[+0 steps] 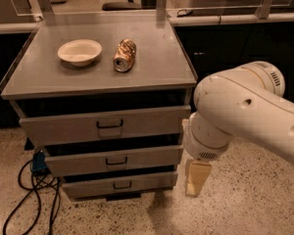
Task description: Open middle drawer
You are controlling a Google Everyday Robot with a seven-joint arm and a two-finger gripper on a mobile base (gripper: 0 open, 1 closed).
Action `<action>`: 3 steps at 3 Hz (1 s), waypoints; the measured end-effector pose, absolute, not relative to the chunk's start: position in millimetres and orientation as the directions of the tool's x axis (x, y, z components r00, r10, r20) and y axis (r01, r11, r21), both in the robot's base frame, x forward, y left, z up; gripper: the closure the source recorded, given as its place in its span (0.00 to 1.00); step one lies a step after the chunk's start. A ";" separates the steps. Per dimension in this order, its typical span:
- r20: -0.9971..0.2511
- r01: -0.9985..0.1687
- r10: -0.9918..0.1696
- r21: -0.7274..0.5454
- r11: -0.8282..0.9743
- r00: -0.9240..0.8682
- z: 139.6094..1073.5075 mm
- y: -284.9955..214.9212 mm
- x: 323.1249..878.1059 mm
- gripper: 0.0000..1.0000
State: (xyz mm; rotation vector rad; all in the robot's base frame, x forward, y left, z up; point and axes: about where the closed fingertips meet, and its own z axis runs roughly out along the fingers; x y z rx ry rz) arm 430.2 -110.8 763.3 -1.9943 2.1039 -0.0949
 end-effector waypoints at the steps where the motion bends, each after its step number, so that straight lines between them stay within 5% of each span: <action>1: -0.129 -0.975 -0.991 -0.211 0.064 -0.037 763.6 -110.6 430.1 0.00; 3: -0.311 -0.972 -0.921 -0.088 -0.217 0.233 662.0 -9.6 395.0 0.00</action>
Offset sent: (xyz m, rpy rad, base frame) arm -0.0282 0.0873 -0.1104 0.1868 0.1682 0.3041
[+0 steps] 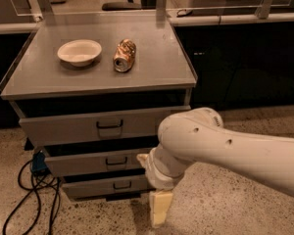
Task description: Open middle drawer
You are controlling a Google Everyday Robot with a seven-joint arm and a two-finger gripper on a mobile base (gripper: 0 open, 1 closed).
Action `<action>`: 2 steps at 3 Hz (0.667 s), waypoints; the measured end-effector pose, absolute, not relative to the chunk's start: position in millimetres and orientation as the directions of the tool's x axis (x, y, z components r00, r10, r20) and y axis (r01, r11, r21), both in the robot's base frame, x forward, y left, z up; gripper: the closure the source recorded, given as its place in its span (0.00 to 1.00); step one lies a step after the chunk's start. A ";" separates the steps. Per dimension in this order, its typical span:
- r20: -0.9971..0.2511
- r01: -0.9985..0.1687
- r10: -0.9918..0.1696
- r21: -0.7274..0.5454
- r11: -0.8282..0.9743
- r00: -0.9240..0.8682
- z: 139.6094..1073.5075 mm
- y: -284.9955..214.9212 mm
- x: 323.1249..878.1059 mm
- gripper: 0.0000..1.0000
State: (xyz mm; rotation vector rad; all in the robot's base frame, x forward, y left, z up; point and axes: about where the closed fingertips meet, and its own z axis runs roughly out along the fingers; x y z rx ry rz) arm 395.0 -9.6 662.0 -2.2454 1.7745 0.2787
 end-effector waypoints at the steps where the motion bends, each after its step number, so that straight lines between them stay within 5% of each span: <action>1: -0.452 -0.921 -0.808 -0.088 -0.380 0.377 611.1 52.5 365.5 0.00; 2: -0.493 -0.885 -0.737 -0.196 -0.423 0.462 601.2 94.5 365.5 0.00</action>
Offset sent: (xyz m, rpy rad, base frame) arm -0.0200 0.1569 -0.0571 0.3321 -0.1795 0.3012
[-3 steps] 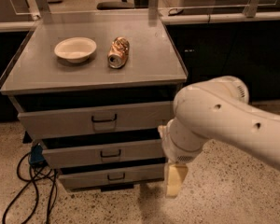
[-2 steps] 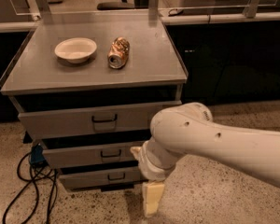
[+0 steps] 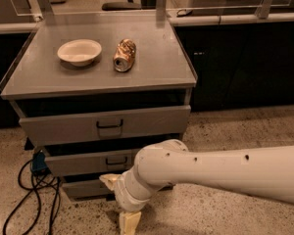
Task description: Open middle drawer
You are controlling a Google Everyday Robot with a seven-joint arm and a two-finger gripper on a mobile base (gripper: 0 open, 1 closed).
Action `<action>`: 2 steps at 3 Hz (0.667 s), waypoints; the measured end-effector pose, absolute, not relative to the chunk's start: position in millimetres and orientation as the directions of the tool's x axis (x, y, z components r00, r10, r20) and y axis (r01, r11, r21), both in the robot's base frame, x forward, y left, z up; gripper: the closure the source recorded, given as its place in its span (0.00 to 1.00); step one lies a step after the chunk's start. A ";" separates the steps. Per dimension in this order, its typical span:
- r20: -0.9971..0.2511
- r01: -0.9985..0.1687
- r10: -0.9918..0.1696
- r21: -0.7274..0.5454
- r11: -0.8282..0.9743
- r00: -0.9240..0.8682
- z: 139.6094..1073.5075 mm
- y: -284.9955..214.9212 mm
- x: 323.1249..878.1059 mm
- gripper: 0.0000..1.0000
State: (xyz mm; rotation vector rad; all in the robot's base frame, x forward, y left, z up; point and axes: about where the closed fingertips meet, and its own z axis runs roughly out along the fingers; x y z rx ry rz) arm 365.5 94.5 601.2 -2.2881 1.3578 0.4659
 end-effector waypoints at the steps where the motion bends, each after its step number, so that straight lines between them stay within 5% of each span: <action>1: -0.498 -0.886 -0.734 -0.228 -0.404 0.462 604.6 100.1 373.0 0.00; 2: -0.484 -0.889 -0.746 -0.229 -0.396 0.457 590.0 96.3 374.0 0.00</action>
Offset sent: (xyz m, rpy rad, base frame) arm 0.0114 -0.0042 -0.0310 -0.0082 -0.0440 -0.0514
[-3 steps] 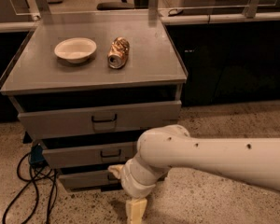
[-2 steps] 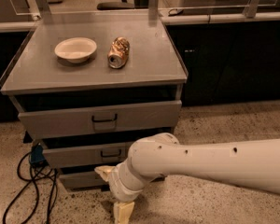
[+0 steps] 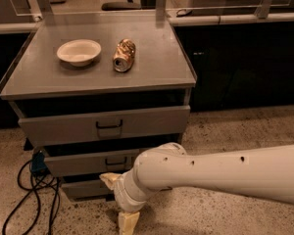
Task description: Open middle drawer
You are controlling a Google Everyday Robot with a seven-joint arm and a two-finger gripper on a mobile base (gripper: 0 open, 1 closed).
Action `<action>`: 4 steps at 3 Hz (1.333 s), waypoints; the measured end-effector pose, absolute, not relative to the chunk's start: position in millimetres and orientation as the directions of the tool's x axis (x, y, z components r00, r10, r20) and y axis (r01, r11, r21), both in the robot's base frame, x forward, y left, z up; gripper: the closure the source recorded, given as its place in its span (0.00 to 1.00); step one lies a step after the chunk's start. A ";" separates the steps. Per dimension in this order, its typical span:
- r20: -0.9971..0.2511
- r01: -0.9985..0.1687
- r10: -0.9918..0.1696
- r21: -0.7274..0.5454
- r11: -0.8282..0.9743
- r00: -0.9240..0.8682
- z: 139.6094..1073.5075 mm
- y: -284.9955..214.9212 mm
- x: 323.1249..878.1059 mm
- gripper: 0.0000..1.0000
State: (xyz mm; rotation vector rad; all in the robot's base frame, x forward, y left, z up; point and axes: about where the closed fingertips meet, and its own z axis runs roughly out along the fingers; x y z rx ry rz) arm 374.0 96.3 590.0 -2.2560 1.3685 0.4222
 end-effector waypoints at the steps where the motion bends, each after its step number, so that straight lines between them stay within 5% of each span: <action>1: -0.446 -0.896 -0.779 -0.262 -0.358 0.441 560.2 90.6 396.9 0.00; 2: -0.445 -0.887 -0.791 -0.384 -0.256 0.420 543.3 75.8 445.5 0.00; 4: -0.464 -0.911 -0.812 -0.369 -0.186 0.354 531.6 41.5 448.7 0.00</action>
Offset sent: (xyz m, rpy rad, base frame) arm 0.1167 -0.0521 -0.0756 0.0777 -0.2527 -0.2450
